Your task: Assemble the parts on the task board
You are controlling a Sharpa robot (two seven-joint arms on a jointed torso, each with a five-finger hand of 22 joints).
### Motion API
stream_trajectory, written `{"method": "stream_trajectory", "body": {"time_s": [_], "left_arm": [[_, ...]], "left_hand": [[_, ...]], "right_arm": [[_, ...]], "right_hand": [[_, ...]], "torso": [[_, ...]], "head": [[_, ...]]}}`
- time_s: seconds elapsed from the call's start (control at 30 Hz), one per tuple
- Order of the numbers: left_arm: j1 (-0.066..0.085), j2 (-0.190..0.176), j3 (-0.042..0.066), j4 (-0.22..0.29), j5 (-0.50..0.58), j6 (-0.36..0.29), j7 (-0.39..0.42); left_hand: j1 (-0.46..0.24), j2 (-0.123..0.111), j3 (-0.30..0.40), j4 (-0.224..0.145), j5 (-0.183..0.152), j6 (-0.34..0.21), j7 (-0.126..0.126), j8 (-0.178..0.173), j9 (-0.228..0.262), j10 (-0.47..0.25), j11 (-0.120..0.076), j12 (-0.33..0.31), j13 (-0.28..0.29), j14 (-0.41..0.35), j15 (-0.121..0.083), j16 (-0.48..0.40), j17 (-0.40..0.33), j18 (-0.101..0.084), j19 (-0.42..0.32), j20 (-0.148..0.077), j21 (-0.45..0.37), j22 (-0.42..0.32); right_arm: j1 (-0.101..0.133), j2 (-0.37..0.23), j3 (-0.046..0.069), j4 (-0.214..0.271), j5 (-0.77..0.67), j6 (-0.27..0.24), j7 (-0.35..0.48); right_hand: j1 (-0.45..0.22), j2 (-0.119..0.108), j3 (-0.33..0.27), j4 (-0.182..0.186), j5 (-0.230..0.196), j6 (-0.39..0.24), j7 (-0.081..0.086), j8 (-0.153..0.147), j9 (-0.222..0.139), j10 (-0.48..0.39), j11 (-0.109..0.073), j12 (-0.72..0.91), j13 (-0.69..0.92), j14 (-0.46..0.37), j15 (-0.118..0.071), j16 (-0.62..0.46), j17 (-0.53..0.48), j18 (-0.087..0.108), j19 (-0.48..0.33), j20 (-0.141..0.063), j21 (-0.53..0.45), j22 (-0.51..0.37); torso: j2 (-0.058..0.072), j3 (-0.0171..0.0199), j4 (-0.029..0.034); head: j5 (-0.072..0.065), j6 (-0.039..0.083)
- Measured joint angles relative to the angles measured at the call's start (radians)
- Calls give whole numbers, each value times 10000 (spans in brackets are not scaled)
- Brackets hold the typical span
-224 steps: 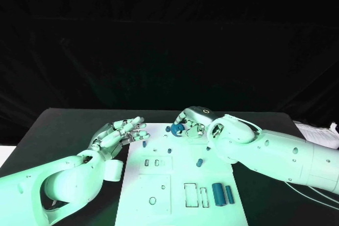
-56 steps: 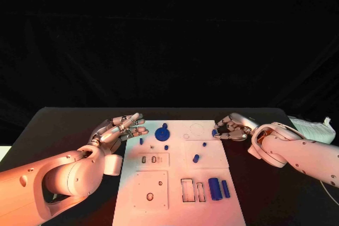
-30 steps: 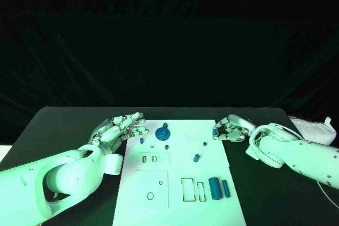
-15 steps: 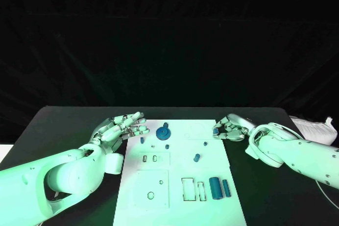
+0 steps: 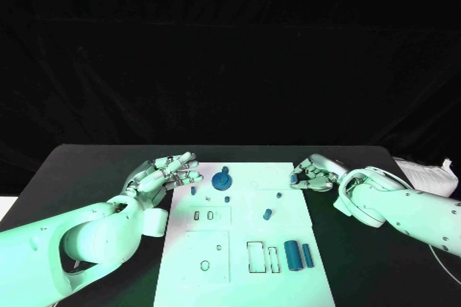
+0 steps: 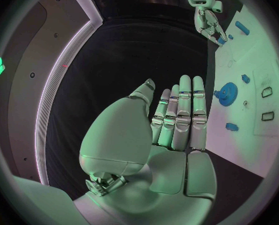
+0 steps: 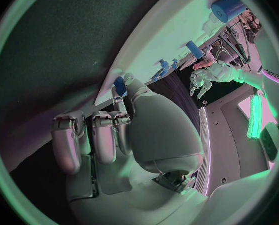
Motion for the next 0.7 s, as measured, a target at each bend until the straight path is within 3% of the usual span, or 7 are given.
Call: {"method": "stream_trajectory", "body": {"time_s": [0.27, 0.7], "left_arm": [[0, 3, 0, -3, 0, -2, -16], [-1, 33, -2, -47, 1, -3, -36]], "left_hand": [[0, 0, 0, 0, 0, 0, 0, 0, 0, 0, 0, 0, 0, 0, 0, 0, 0, -1, 0, 0, 0, 1], [0, 0, 0, 0, 0, 0, 0, 0, 0, 0, 0, 0, 0, 0, 0, -36, 4, 0, 0, 0, 1, 1]], "right_arm": [[-1, 5, 2, 393, 170, -348, -3], [134, 335, 19, 2066, 152, -787, -242]], "right_hand": [[-385, 32, -221, 193, -97, 121, 20, 93, 117, 17, -126, 0, -1, -33, -105, 0, -1, 1, -21, -100, 0, -1], [-515, 135, -219, 275, -129, 122, 17, 89, 117, 12, -131, 0, -3, 0, -143, 0, -2, 1, 3, -143, 0, -3]], "torso": [[-2, 0, 0], [-46, -20, 19]], "head": [[0, 5], [60, -22]]}}
